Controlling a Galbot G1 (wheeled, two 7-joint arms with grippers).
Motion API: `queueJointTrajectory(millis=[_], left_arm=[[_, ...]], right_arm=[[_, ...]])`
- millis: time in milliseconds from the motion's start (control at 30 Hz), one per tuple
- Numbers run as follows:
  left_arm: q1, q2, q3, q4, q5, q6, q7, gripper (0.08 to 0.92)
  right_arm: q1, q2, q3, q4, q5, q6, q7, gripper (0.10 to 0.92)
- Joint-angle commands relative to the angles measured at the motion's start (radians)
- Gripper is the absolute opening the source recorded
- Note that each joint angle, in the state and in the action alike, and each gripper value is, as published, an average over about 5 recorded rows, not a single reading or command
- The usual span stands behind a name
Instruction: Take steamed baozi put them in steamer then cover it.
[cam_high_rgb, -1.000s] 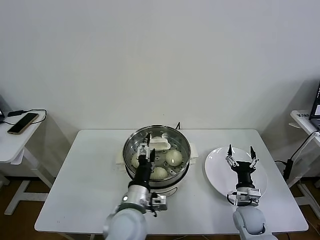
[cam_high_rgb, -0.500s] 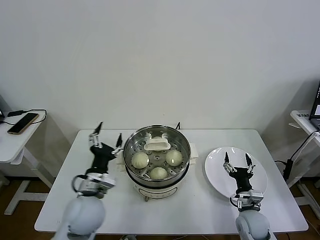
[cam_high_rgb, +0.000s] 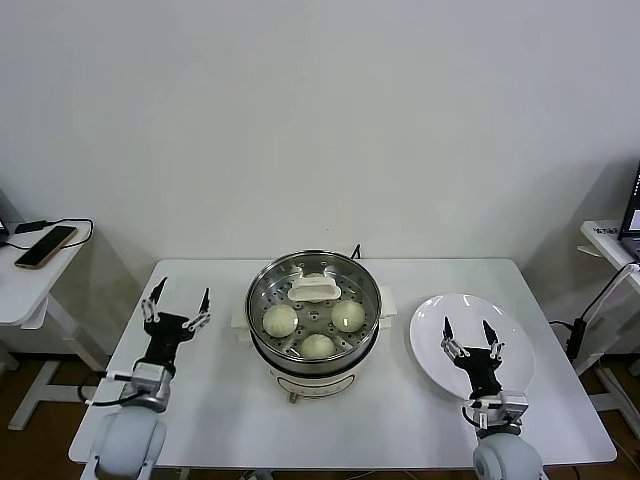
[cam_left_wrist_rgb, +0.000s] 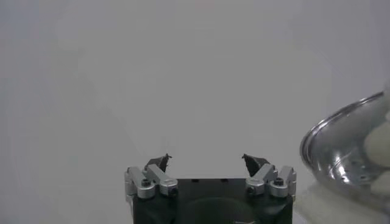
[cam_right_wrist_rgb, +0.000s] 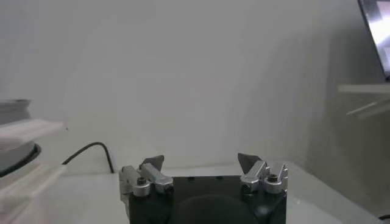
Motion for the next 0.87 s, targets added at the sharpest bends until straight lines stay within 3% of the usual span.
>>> queueJointTrajectory(millis=[33,867], left_arm=[[0.085,0.004,-0.082,0.098,-0.167,-0.161,0.030,0.823],[0.121,0.009,-0.050,0.109,-0.138,-0.199,0.051,0.823]], right_arm=[[-0.046,0.002,0.008,0.011,0.018,-0.004,-0.026,0.823],[-0.065,0.017,0.017,0.002,0.019,0.042,-0.061,0.823]])
